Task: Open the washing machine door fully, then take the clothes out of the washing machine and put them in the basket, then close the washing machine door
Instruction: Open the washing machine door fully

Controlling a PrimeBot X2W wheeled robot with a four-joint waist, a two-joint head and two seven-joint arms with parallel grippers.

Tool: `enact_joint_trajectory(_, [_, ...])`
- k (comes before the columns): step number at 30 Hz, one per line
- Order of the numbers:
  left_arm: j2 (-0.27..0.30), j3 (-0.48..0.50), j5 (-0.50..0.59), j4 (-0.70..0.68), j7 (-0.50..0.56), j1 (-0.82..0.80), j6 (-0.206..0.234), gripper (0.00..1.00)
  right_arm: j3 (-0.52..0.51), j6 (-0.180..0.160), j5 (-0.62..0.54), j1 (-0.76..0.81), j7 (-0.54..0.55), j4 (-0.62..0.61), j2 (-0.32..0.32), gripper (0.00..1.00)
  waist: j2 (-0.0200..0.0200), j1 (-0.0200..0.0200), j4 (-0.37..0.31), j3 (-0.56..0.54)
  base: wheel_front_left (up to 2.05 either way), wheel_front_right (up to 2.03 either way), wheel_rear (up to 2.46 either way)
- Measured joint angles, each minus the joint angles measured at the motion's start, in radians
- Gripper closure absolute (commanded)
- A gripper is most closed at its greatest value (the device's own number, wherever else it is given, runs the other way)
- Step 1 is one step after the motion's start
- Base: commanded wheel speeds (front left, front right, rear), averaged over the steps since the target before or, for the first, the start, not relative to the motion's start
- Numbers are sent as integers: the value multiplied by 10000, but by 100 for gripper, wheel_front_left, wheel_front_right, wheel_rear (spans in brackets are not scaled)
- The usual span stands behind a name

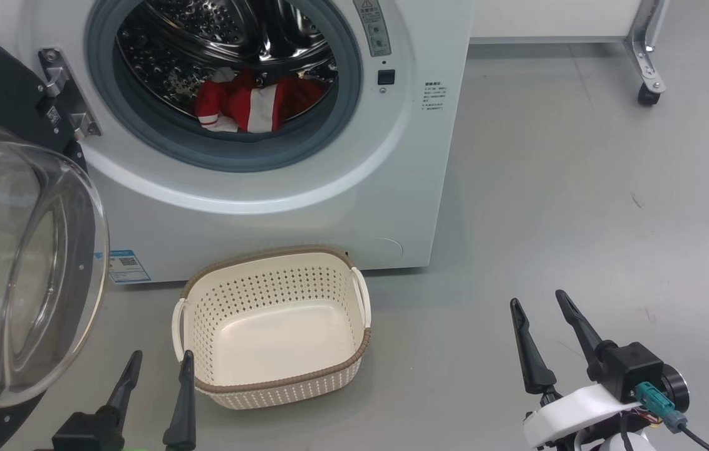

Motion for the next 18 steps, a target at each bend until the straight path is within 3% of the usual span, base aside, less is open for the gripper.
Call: enact_joint_trajectory(18, [-2, -56, 232, -201, 322, -3, 75, 0, 12, -174, 36, 136, 0, -219, 0, 0, 0, 0, -298, 95, 0, 0, 0])
